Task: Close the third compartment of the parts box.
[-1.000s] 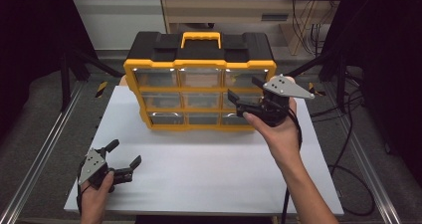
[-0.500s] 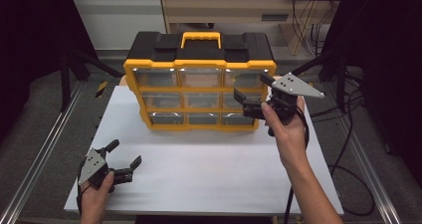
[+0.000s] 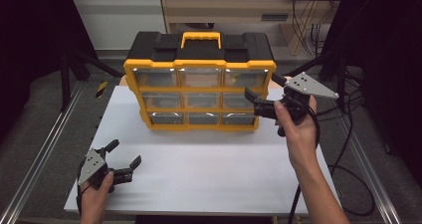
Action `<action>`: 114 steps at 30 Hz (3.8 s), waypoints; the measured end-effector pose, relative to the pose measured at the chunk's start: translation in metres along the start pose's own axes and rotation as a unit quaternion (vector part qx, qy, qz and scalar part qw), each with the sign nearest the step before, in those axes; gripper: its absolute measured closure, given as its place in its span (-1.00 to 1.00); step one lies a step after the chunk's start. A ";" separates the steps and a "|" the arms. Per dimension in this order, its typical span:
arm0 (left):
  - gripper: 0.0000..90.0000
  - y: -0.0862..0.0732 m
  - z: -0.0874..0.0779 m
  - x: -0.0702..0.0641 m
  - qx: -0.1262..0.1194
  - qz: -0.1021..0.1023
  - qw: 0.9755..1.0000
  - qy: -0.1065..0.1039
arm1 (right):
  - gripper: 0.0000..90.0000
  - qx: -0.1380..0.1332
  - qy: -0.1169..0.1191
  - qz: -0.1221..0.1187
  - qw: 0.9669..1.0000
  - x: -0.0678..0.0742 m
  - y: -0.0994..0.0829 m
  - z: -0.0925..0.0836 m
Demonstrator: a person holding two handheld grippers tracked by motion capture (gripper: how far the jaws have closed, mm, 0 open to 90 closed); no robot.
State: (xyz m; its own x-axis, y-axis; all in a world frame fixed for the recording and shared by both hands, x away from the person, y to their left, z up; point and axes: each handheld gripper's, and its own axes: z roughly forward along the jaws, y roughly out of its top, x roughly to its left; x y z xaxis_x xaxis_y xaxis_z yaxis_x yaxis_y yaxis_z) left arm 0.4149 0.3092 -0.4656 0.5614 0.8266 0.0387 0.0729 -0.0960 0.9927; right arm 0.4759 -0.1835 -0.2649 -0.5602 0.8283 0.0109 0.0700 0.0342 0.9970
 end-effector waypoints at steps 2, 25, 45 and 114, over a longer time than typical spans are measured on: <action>-0.98 0.000 0.000 0.000 0.001 0.000 1.000 0.000 | -0.87 0.000 -0.001 -0.001 1.000 -0.002 0.001 -0.003; -0.99 -0.001 0.001 0.000 0.003 -0.001 1.000 -0.002 | -0.89 0.000 -0.023 0.010 1.000 -0.027 -0.004 -0.019; -0.99 0.001 -0.006 0.003 -0.007 -0.008 1.000 0.001 | -0.94 0.004 -0.047 0.008 0.999 -0.044 -0.015 -0.047; -0.99 0.000 -0.010 0.006 -0.015 -0.010 1.000 -0.006 | -0.93 0.013 -0.046 -0.005 0.999 -0.039 -0.156 -0.092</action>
State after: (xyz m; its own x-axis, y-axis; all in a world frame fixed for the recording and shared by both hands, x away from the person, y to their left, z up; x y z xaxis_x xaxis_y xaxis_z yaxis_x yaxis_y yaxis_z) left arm 0.4098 0.3194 -0.4638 0.5700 0.8215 0.0179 0.0600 -0.0633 0.9962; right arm 0.4111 -0.2727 -0.4135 -0.4832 0.8755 -0.0073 0.0872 0.0564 0.9946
